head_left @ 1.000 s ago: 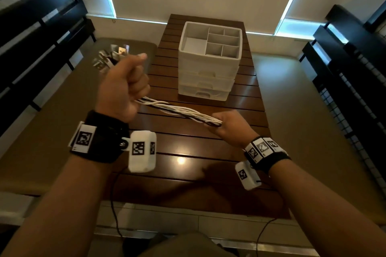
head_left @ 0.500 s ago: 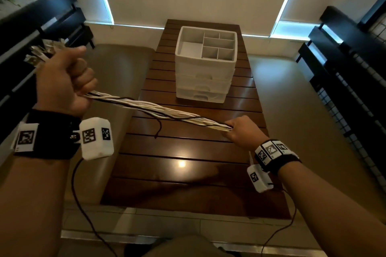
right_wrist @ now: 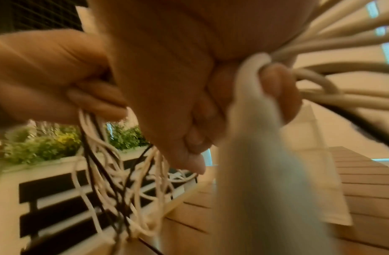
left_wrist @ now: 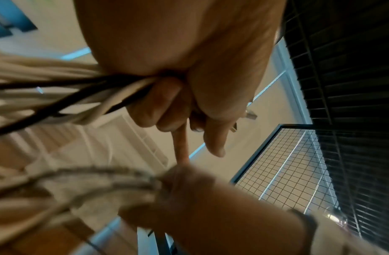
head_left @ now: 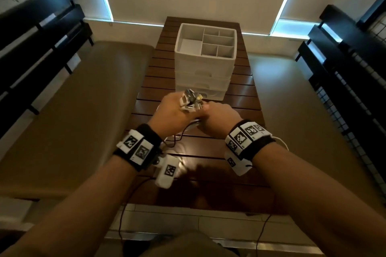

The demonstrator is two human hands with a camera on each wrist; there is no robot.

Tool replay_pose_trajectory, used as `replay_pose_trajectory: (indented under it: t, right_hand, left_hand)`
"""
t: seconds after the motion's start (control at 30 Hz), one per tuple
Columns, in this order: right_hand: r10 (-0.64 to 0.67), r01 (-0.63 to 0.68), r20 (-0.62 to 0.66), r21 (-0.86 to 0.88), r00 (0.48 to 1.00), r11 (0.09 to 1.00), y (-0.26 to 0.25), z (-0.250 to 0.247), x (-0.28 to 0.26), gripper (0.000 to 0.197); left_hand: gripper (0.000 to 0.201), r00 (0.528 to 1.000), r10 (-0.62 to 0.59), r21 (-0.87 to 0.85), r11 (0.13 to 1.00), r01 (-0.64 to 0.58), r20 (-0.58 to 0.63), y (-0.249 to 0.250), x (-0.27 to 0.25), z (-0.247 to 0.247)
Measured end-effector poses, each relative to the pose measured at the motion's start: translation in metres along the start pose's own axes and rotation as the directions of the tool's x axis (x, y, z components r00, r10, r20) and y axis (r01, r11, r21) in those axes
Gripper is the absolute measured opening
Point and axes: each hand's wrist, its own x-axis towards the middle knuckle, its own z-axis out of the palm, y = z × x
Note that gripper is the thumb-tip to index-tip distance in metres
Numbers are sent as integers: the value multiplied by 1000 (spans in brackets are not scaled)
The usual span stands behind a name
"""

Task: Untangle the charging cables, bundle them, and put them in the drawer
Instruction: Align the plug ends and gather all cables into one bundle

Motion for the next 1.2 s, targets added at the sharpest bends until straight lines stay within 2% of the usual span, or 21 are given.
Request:
replay_pose_trajectory:
  t: [0.07,0.13,0.2,0.3,0.4,0.53,0.63,0.7,0.8,0.9,0.97,1.03,1.07,1.2]
  right_hand:
    - [-19,25,-70,87,997,996,-3,-12,-1,27]
    - [-25,29,-97,37,995,999,-3,-25,0,22]
    - [-10,5,-118,-36,993,999,-2,-37,2,16]
    - [0,-5,-160,-35,987,999,-6,-46,6,17]
    - [-43,37,-191,-31,981,999,-12,-51,10,18]
    - [-130,129,-181,-17,975,992,-15,-52,10,38]
    - [-151,160,-137,61,979,985,-15,-48,9,48]
    - [-174,188,-87,196,981,962,-15,-46,12,46]
    - [-237,224,-5,349,972,910,-14,-43,16,31]
    - [-236,214,48,278,971,936,-13,-38,20,24]
    - [-188,182,17,170,982,968,-13,-36,25,26]
    - [-140,141,-27,61,990,988,-15,-36,28,13]
    - [-129,131,-47,23,990,991,-16,-36,28,13]
    - [-131,134,-94,23,987,991,-15,-33,27,16]
  left_hand:
    - [25,1000,6,-123,992,-9,-22,-1,1,9]
    - [19,997,26,-229,972,-42,-72,-4,3,9]
    - [7,997,41,-238,970,-56,-68,-4,4,6]
    - [11,997,74,-219,973,-80,-33,-4,8,-3]
    - [29,997,74,-150,986,-72,13,-6,13,-18]
    - [16,991,59,80,994,-69,118,-7,17,-35]
    - [30,990,46,161,985,-67,132,-6,18,-43]
    - [41,989,30,206,977,-60,147,-5,17,-47]
    - [35,987,13,207,977,-46,158,-5,14,-49]
    - [25,977,-9,200,979,-34,213,-5,11,-47]
    - [31,967,-28,198,980,-23,253,-8,8,-44]
    - [43,965,-44,179,984,-4,258,-9,4,-42]
    - [47,968,-45,188,982,-2,245,-10,4,-40]
    - [29,978,-36,214,977,-9,203,-13,6,-39]
